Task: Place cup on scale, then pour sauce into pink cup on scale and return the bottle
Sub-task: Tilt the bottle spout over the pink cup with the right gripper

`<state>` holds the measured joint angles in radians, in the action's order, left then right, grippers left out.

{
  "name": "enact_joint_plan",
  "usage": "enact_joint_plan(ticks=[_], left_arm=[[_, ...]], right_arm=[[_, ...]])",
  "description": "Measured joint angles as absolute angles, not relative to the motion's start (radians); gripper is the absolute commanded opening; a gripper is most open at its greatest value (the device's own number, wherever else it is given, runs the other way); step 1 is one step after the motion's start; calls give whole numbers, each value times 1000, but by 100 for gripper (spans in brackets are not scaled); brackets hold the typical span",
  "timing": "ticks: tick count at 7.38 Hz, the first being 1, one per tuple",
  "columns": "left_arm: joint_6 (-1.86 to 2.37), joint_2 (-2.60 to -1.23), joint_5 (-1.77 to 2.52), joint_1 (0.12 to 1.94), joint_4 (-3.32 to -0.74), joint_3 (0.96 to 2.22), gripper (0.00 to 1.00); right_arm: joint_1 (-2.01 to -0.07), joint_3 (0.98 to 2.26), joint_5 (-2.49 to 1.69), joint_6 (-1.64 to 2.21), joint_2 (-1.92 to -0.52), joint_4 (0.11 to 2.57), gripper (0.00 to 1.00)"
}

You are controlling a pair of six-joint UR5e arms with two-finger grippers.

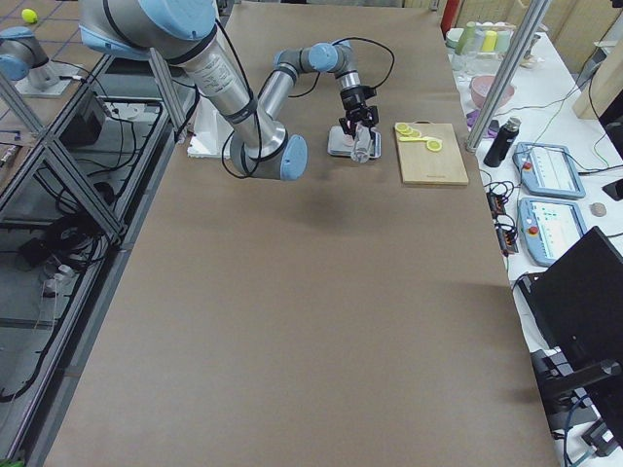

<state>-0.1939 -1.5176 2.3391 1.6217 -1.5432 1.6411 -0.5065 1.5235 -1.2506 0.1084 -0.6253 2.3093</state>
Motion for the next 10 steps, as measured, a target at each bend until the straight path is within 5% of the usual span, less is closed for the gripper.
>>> enact_joint_plan(ticks=[10], left_arm=[[-196, -1506, 2339, 1628, -1545, 1653, 99]], right_arm=[[-388, 1644, -1117, 166, -726, 2398, 15]])
